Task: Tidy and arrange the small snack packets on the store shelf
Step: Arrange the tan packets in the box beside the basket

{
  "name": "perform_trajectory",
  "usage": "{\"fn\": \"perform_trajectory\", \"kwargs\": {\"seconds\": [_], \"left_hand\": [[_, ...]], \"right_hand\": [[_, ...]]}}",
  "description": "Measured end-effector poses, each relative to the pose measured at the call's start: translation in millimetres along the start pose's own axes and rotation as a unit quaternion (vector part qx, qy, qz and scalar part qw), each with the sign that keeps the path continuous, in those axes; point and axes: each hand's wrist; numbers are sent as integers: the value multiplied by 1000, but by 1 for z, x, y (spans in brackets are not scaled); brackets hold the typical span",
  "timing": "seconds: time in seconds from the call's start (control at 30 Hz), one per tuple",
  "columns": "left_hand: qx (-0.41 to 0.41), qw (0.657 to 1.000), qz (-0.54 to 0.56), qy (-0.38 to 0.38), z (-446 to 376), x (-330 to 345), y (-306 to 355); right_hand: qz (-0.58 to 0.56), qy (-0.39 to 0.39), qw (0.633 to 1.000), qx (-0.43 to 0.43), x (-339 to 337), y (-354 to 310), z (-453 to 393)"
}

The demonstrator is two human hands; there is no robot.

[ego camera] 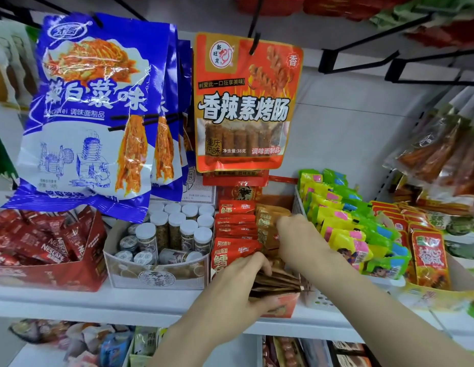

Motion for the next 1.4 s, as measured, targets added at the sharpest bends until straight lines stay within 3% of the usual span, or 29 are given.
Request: {"fn": "perform_trajectory", "kwargs": {"seconds": [0.3,0.4,0.5,0.63,0.77,0.83,0.97,1.13,1.27,1.33,1.37,1.4], "left_hand": [[-2,1000,31,-4,5,-3,-3],[-9,999,37,-28,7,-1,-4],[-24,995,88,-28,9,-2,-6],[-10,981,188,51,9,-10,-1],[-1,952,216,219,0,-15,9],[-1,935,264,236,-3,-18,14],[40,903,402,147,-4,-20,21],[64,894,420,140,-4,-24,23],[67,892,427,133,-2,-24,25],[85,861,491,104,-1,-25,23],[103,818,563,64,-1,-27,23],[116,753,647,16,-1,-29,24]], "right_hand": [[68,79,995,11,-1,2,-2],[21,170,985,14,-28,17,12],[-46,187,981,1,-50,30,27],[-111,180,977,-30,-58,39,41],[-181,217,958,-51,-72,49,48],[-281,197,935,-86,-82,52,52],[-389,141,902,-122,-93,49,55],[-492,93,855,-133,-93,50,51],[-519,82,842,-118,-89,53,47],[-542,79,827,-126,-85,53,45],[-564,69,811,-140,-82,51,44],[-590,55,789,-161,-80,50,44]]}}
Point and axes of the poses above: each hand's wrist, its own z-axis away from the middle knuckle, its own x-axis out of the palm, y = z × x, and after that the axes turned 14 degrees about -y, right-handed
